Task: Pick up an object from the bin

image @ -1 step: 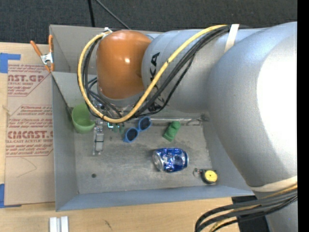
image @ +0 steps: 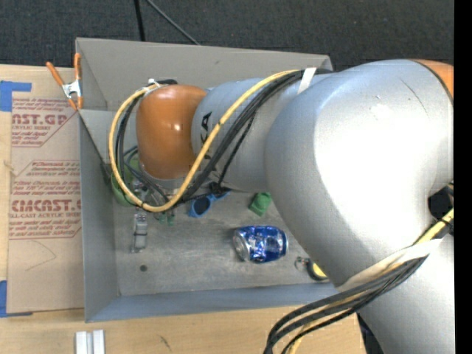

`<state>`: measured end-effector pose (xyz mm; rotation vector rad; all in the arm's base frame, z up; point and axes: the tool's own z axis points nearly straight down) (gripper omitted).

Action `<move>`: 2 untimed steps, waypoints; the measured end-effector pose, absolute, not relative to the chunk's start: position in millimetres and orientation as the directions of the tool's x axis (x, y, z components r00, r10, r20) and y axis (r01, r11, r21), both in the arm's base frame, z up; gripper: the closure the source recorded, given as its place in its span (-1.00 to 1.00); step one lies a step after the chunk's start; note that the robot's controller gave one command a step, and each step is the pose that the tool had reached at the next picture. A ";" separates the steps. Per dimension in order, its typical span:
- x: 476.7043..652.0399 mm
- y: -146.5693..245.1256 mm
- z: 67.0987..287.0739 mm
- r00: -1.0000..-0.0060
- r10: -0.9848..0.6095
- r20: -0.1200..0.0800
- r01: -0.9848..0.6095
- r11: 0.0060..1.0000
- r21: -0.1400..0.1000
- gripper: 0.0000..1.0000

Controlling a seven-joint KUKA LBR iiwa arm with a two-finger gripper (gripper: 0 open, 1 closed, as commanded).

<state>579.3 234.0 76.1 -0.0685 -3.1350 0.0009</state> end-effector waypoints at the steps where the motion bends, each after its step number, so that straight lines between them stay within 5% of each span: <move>1: 584.2 221.6 69.5 -0.996 0.088 0.000 0.088 0.996 0.001 -1.00; 2: 588.6 224.7 76.5 -0.996 0.088 -0.015 0.087 0.996 0.011 1.00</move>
Offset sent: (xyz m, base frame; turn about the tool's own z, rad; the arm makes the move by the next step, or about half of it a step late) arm 0.0052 -0.0136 -0.0061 0.0463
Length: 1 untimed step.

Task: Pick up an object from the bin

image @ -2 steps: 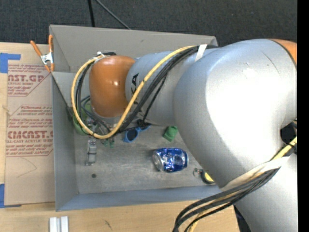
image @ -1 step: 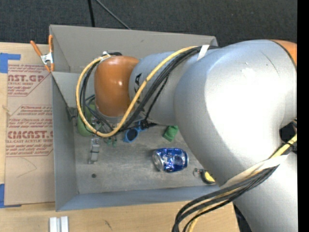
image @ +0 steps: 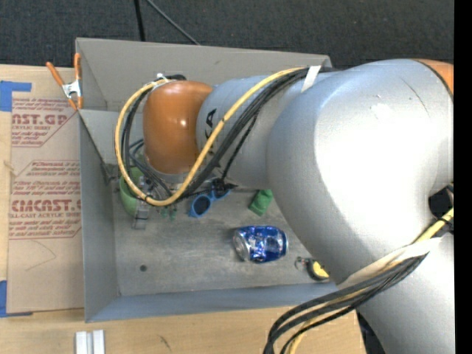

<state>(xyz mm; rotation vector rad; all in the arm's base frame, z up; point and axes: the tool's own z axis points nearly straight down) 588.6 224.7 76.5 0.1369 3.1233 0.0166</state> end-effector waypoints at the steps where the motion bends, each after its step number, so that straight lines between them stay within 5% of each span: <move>1: 574.0 231.8 177.5 -0.965 0.260 -0.006 0.260 0.966 0.005 1.00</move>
Offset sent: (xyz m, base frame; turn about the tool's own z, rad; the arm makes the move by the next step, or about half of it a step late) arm -0.0156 0.0053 0.0971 0.1770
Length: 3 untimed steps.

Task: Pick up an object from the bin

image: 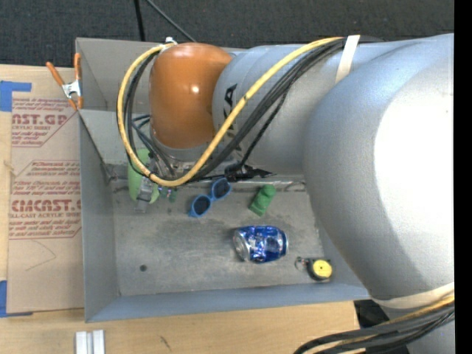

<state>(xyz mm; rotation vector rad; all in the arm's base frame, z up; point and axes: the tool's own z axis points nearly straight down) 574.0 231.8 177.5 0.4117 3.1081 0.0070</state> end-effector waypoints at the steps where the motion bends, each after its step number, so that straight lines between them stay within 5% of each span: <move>1: 571.6 171.2 171.7 -0.965 0.264 0.000 0.264 0.965 -0.003 1.00; 2: 574.1 133.9 108.8 -0.930 0.367 0.004 0.367 0.930 -0.004 1.00; 3: 529.7 113.9 195.3 -0.913 0.409 -0.005 0.409 0.913 0.003 1.00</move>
Offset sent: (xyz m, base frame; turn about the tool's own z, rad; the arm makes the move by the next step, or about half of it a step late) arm -0.0028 -0.0569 -0.0050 -0.0007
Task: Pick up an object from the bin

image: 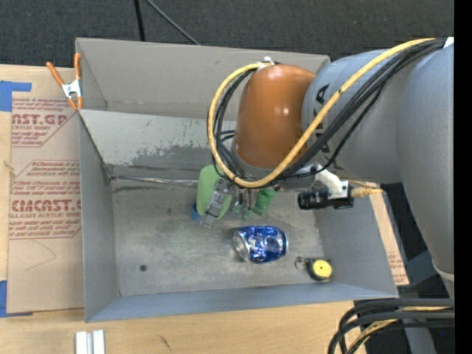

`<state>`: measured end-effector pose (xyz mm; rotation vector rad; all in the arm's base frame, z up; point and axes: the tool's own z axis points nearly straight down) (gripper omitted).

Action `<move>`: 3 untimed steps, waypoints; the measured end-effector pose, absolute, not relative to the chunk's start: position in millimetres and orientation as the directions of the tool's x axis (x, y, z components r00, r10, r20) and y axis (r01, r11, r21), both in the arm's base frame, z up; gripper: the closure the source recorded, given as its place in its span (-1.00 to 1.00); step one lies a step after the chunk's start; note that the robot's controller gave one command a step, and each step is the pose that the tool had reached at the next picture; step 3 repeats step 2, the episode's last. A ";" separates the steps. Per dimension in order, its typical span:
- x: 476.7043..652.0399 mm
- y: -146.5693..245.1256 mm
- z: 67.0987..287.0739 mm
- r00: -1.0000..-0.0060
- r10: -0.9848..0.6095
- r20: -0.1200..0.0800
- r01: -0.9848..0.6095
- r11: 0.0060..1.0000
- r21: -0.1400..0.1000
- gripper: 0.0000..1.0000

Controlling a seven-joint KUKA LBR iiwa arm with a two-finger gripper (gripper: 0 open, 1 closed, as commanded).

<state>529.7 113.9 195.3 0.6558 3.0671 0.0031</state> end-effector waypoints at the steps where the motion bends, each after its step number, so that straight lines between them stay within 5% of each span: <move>1: 552.7 98.5 289.8 -0.899 0.437 -0.009 0.437 0.899 0.006 1.00; 2: 578.6 102.2 269.0 -0.815 0.579 -0.001 0.579 0.815 0.000 1.00; 3: 578.6 102.2 269.0 -0.815 0.579 -0.001 0.579 0.815 0.000 1.00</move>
Offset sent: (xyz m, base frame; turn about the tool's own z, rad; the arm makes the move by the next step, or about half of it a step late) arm 0.0207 -0.0157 0.0896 0.0320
